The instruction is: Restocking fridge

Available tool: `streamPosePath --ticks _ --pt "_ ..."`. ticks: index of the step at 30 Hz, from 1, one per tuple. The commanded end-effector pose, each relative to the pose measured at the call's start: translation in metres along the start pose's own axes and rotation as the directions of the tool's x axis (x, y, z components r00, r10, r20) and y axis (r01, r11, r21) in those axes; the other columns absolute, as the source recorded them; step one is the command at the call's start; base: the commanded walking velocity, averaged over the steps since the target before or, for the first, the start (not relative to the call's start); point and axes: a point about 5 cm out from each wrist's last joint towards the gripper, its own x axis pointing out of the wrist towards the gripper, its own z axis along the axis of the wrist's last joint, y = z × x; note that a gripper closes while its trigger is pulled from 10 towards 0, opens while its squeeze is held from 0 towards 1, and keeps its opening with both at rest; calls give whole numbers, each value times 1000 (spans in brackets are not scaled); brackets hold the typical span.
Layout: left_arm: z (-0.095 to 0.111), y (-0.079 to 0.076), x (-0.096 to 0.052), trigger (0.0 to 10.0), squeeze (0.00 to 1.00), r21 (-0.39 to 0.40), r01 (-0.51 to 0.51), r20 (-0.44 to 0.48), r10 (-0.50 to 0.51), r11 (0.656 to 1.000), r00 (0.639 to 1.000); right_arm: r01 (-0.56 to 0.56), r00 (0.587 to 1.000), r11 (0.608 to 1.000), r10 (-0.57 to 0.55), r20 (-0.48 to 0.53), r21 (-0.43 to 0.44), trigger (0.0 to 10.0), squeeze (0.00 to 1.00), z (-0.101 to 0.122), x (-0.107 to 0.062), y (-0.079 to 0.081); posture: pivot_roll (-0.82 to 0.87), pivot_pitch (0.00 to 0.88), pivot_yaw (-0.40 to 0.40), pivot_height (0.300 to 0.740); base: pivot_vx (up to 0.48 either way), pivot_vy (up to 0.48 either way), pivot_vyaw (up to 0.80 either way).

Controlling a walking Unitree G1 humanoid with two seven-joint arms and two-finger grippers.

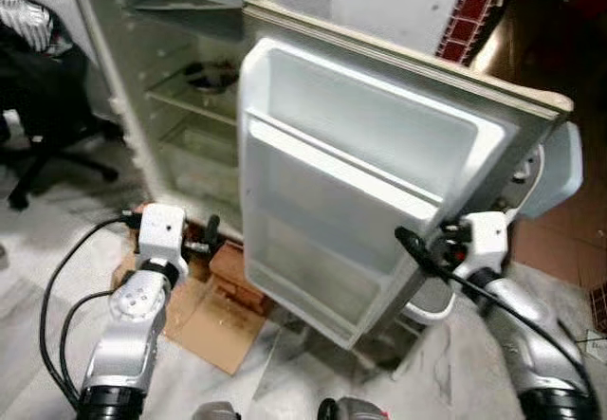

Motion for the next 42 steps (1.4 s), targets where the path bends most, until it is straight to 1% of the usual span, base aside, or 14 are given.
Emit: streamPosePath --ticks 1,10,12,13,15,17,20,21,23,25,28,31,35,42 --pt "3 -7 4 10000 0 1 30 6 -30 1000 1000 -285 955 959 283 -90 -11 10000 0 -14 0 26 96 0 -58 740 0 0 0" --pt "3 -6 3 10000 0 6 32 2 -32 999 999 -460 842 886 414 -347 -60 10000 0 -39 -22 18 103 0 -57 740 0 0 0" --pt "3 -6 3 10000 0 8 30 1 -30 1000 1000 -461 838 883 401 -370 -86 10000 0 -42 -23 15 103 0 -57 740 0 0 0" --pt "3 -5 3 10000 0 10 25 1 -25 1000 1000 -406 869 907 344 -355 -114 10000 0 -40 -19 9 101 0 -56 740 0 0 0" --pt "3 -5 3 10000 0 11 24 1 -24 1000 1000 -389 880 916 339 -331 -96 10000 0 -37 -16 8 100 0 -56 740 0 0 0" --pt "3 -6 3 10000 0 11 27 0 -27 1000 1000 -409 871 905 349 -345 -115 10000 0 -37 -17 9 99 0 -54 740 0 0 0" --pt "3 -9 3 10000 0 14 35 -1 -35 999 999 -303 870 919 158 -467 -252 10000 0 -51 -17 -15 102 0 -53 740 0 0 0" --pt "3 -9 3 10000 0 14 35 -1 -35 999 999 -303 870 919 158 -467 -252 10000 0 -51 -17 -15 102 0 -53 740 0 0 0" --pt "3 -8 4 10000 0 16 36 -2 -36 999 999 -213 875 916 24 -483 -340 10000 0 -50 -14 -32 103 0 -52 740 0 0 0" --pt "3 -8 4 10000 0 17 36 -3 -36 999 999 -177 875 915 -23 -483 -364 10000 0 -49 -14 -38 103 0 -52 740 0 0 0" --pt "2 -6 4 10000 0 29 35 -11 -34 999 999 -135 857 891 -115 -502 -434 10000 0 -45 -15 -57 110 0 -53 740 0 0 0" --pt "2 -5 3 10000 0 29 28 -10 -28 999 1000 -110 849 881 -157 -505 -459 10000 0 -44 -16 -64 113 0 -55 740 0 0 0" --pt "1 -4 2 10000 0 26 20 -11 -19 999 1000 5 854 885 -246 -459 -466 10000 0 -40 -11 -73 115 0 -56 740 0 -263 0" --pt "1 -4 2 10000 0 26 20 -14 -19 999 1000 129 864 867 -337 -375 -481 10000 0 -37 -2 -74 115 0 -50 740 0 -475 0"
